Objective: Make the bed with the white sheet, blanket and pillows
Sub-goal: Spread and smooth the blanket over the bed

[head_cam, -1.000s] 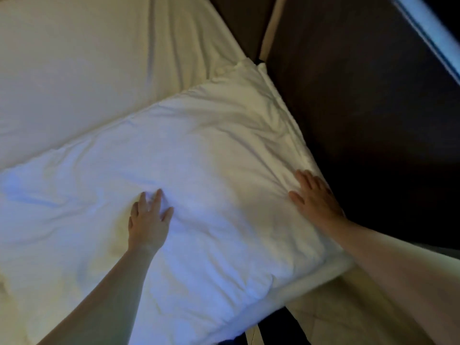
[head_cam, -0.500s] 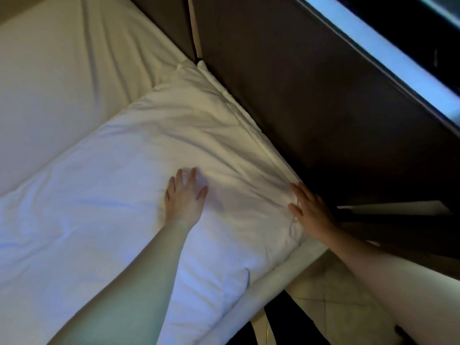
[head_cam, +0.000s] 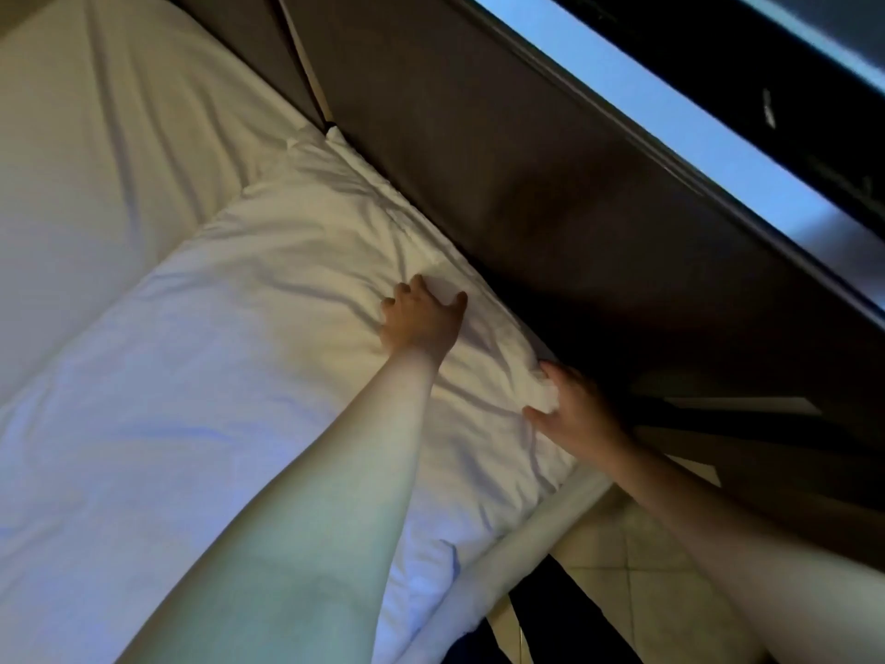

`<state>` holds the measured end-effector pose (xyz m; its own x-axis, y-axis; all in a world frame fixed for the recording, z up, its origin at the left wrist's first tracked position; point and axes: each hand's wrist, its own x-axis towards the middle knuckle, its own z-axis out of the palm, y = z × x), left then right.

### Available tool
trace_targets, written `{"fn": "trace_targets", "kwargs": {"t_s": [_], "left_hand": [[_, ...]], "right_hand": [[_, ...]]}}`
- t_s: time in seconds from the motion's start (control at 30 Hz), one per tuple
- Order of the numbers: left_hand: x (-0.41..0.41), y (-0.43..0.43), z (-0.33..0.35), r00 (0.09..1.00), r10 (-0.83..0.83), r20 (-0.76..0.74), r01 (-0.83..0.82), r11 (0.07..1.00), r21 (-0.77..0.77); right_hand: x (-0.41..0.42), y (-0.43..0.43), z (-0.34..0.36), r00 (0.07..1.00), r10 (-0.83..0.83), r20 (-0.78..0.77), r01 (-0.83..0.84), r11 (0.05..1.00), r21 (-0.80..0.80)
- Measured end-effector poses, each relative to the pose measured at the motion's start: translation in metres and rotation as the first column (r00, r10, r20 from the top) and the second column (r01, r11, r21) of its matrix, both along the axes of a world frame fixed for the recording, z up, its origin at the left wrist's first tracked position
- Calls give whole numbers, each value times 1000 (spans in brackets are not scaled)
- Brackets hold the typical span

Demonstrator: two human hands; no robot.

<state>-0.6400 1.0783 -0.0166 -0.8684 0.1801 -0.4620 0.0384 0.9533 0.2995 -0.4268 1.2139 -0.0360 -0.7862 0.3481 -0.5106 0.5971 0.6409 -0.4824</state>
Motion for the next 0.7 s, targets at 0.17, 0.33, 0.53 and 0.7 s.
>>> {"fn": "trace_targets", "kwargs": {"t_s": [0.17,0.33,0.53,0.7], "left_hand": [[-1,27,8,975,203,88,-202,979,-15],[-9,46,17,964,260,58,-256,964,-67],[-32,31,11,980,182,-78,-186,981,-51],[-58,-16,24,972,232,-39,-230,972,56]], "right_hand": [[6,-18,36,970,163,-178,-156,986,55],[9,-43,75,957,223,-184,-212,974,77],[5,-50,90,967,222,-126,-226,974,-13],[3,-58,104,985,146,-95,-149,989,-25]]}}
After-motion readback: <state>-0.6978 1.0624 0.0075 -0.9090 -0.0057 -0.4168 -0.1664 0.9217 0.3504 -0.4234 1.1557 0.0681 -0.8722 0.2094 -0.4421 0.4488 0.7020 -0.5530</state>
